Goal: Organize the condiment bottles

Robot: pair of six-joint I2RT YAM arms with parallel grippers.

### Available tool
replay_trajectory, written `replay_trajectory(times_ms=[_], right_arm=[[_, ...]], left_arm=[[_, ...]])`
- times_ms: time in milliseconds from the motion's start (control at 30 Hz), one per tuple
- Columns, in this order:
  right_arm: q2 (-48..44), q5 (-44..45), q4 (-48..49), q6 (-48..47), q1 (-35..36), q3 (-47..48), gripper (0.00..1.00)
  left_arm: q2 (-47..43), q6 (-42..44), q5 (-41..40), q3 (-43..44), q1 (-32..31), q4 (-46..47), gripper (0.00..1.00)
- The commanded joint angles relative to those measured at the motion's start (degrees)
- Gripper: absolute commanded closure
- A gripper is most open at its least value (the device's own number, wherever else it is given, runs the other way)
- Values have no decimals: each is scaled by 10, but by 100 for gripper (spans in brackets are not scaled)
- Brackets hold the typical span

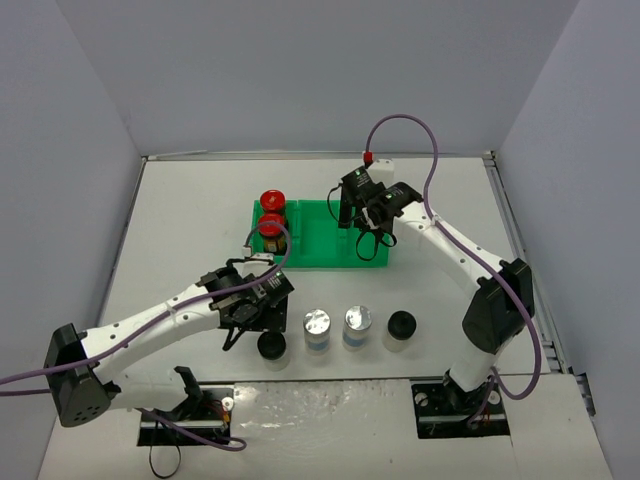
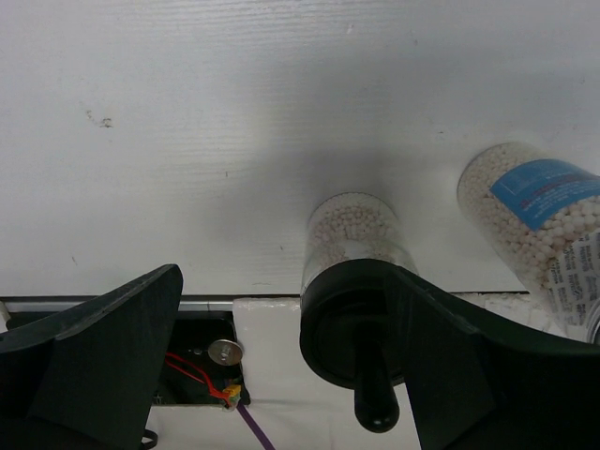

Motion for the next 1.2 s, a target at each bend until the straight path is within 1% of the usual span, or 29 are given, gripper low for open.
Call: replay_trajectory(times_ms=[0, 200, 400, 667, 900, 1167], right_arm=[[-31, 2, 15, 0, -2, -1, 6], [-35, 3, 16, 0, -2, -5, 6], [-39, 1, 16, 0, -3, -12, 7], [-43, 0, 19, 5, -3, -28, 7], [-45, 2, 20, 5, -3, -31, 7], [-50, 1, 23, 9, -3, -39, 7]], left_arm=[[11, 15, 1, 18, -5, 34, 13], [33, 33, 22, 34, -5, 50, 12], [32, 47, 59, 30, -14, 34, 12], [13, 44, 92, 15, -34, 18, 12], [3, 22, 102, 1, -58, -11, 12], [8, 18, 116, -20, -60, 0, 13]])
